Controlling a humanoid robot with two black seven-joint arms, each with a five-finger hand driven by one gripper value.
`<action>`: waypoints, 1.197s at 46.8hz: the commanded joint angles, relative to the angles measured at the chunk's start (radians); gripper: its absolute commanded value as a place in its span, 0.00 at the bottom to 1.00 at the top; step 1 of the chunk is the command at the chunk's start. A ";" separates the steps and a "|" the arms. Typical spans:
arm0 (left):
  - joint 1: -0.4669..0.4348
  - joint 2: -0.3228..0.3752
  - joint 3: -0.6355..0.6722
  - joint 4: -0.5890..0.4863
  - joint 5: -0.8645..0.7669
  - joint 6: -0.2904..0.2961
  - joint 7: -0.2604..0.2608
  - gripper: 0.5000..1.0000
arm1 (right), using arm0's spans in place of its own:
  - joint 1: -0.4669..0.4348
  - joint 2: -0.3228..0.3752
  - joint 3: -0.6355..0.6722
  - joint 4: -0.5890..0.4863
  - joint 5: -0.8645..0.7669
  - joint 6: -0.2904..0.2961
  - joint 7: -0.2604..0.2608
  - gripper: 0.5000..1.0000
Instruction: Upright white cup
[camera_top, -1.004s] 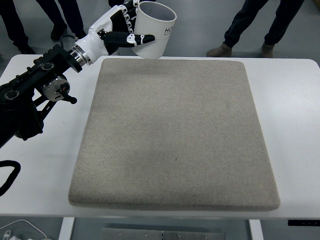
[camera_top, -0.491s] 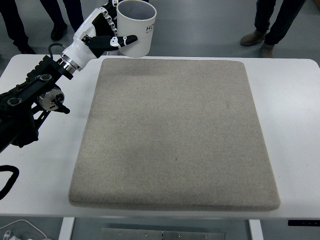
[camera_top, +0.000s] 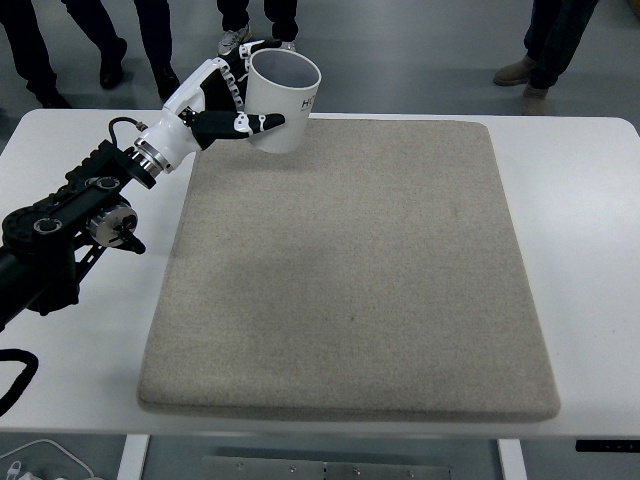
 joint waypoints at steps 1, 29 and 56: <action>0.001 -0.001 0.034 0.003 0.000 0.026 0.000 0.17 | 0.000 0.000 0.000 0.000 0.000 -0.001 0.000 0.86; 0.040 -0.048 0.077 0.089 -0.003 0.044 0.000 0.17 | 0.000 0.000 0.000 0.000 0.000 -0.001 0.000 0.86; 0.065 -0.082 0.096 0.129 0.000 0.047 0.000 0.18 | 0.000 0.000 0.000 0.000 0.000 -0.001 0.000 0.86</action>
